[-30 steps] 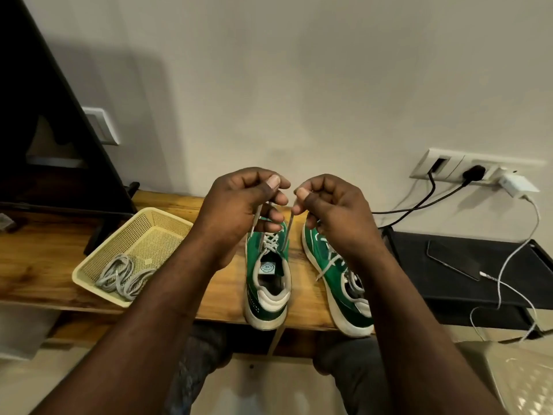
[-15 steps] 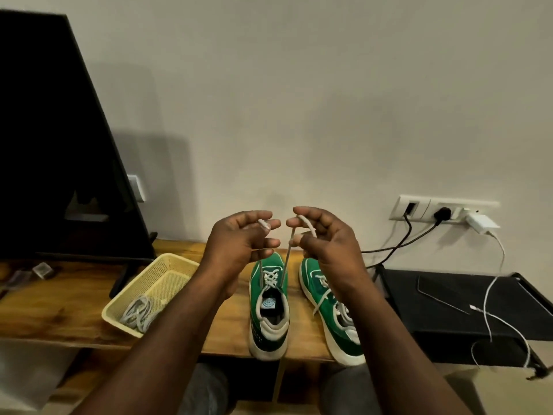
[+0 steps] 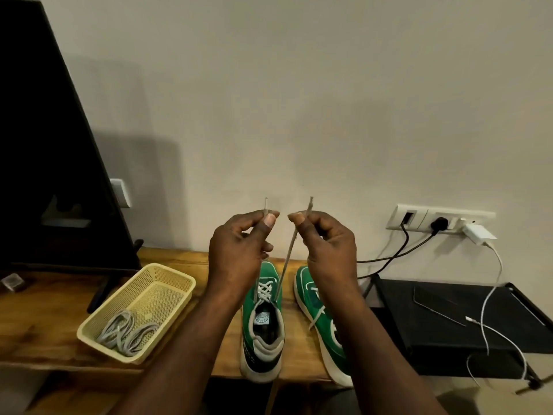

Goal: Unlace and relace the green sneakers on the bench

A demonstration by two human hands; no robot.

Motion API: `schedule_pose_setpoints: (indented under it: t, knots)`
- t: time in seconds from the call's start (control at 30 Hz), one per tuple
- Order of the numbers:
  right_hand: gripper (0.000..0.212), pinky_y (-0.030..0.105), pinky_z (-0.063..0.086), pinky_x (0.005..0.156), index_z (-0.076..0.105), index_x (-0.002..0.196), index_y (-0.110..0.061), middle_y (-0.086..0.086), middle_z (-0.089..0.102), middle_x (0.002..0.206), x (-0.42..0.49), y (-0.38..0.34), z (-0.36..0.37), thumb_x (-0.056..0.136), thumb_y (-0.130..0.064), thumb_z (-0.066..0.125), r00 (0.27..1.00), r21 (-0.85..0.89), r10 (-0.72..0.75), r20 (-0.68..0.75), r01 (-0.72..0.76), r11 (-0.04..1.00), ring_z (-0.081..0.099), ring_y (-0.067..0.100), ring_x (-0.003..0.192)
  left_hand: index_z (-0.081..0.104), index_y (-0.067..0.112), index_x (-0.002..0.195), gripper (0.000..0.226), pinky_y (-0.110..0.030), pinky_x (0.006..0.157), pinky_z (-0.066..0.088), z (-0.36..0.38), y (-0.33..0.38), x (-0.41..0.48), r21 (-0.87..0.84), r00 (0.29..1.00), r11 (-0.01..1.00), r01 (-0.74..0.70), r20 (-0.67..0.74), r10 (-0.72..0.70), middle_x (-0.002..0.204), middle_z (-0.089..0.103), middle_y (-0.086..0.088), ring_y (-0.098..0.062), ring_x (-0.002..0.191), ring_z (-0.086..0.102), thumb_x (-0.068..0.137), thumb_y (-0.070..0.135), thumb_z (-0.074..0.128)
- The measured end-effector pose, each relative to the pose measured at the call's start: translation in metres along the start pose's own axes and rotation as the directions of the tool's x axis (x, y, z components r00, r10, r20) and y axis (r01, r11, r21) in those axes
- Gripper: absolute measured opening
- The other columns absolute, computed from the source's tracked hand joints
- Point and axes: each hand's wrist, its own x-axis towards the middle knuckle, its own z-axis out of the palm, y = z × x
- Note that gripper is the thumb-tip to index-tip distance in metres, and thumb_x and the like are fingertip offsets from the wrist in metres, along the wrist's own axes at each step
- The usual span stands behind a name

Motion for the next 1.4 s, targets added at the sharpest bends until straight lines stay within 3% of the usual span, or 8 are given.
schedule_pose_setpoints:
  t: [0.13,0.27,0.33,0.53,0.77,0.97,1.23,1.4]
  knots:
    - [0.020,0.020,0.056,0.078,0.074,0.120,-0.018,0.004,0.078,0.089,0.011,0.001,0.013,0.106,-0.021,0.060,1.000,0.097,-0.023,0.016,0.021,0.995,0.075,0.015,0.091,0.081,0.034,0.108,0.014,-0.023,0.062,0.054,0.008,-0.003,0.014,-0.024,0.997,0.999,-0.029,-0.068,0.027,0.099,0.079,0.008,0.001,0.068,0.067,0.097,0.030,0.073]
    - [0.010,0.024,0.057,0.076,0.072,0.108,-0.013,0.006,0.078,0.084,0.027,0.008,0.027,0.104,-0.018,0.064,0.999,0.156,-0.032,-0.026,0.035,0.987,0.075,0.018,0.085,0.079,0.038,0.098,0.015,-0.035,0.083,0.060,0.013,-0.007,0.035,-0.084,0.994,0.995,-0.062,-0.100,0.053,0.099,0.079,0.018,0.001,0.091,0.072,0.092,0.025,0.080]
    - [0.014,0.022,0.055,0.073,0.075,0.108,-0.011,0.006,0.077,0.084,0.036,0.012,0.034,0.105,-0.017,0.063,0.999,0.170,-0.034,-0.013,0.036,0.985,0.073,0.016,0.082,0.078,0.036,0.098,0.017,-0.037,0.086,0.061,0.014,-0.010,0.047,-0.085,0.991,0.993,-0.077,-0.119,0.067,0.092,0.079,0.013,-0.004,0.090,0.074,0.089,0.023,0.083]
    - [0.022,0.022,0.053,0.073,0.077,0.116,-0.014,0.006,0.073,0.081,0.069,0.028,0.048,0.104,-0.008,0.059,0.997,0.135,-0.069,0.025,0.065,0.989,0.069,0.014,0.080,0.076,0.029,0.096,0.006,-0.041,0.083,0.063,0.015,-0.020,0.077,-0.054,0.981,0.992,-0.116,-0.161,0.106,0.089,0.077,0.011,-0.004,0.086,0.073,0.093,0.025,0.079]
    - [0.019,0.021,0.053,0.071,0.076,0.105,-0.007,0.008,0.075,0.087,0.092,0.040,0.070,0.105,-0.021,0.062,0.996,0.110,-0.093,0.011,0.092,0.990,0.072,0.021,0.085,0.074,0.032,0.093,0.011,-0.039,0.088,0.061,0.014,-0.031,0.097,-0.109,0.969,0.987,-0.120,-0.228,0.092,0.090,0.078,0.009,-0.004,0.090,0.073,0.100,0.024,0.070]
    - [0.021,0.029,0.054,0.077,0.075,0.118,-0.011,0.011,0.076,0.094,0.099,0.043,0.081,0.104,-0.010,0.059,0.998,0.171,-0.048,0.033,0.041,0.984,0.073,0.020,0.089,0.075,0.028,0.092,0.011,-0.033,0.083,0.061,0.023,-0.030,0.106,-0.180,0.958,0.976,-0.124,-0.279,0.071,0.087,0.077,0.007,-0.006,0.085,0.072,0.100,0.021,0.070]
    - [0.016,0.035,0.056,0.080,0.075,0.106,-0.007,0.008,0.075,0.088,0.106,0.038,0.078,0.103,-0.017,0.062,0.998,0.192,-0.055,0.008,0.053,0.980,0.074,0.024,0.090,0.076,0.027,0.095,0.009,-0.038,0.081,0.064,0.036,-0.030,0.103,-0.213,0.964,0.972,-0.094,-0.262,0.036,0.089,0.078,0.005,-0.012,0.088,0.074,0.100,0.023,0.070]
    - [0.017,0.035,0.056,0.072,0.071,0.090,-0.017,0.008,0.075,0.094,0.108,0.024,0.071,0.101,-0.011,0.059,0.997,0.267,-0.063,0.035,0.051,0.962,0.078,0.031,0.092,0.076,0.023,0.097,0.009,-0.033,0.078,0.064,0.039,-0.027,0.103,-0.235,0.968,0.968,-0.083,-0.250,0.022,0.092,0.078,0.003,-0.016,0.090,0.075,0.101,0.022,0.069]
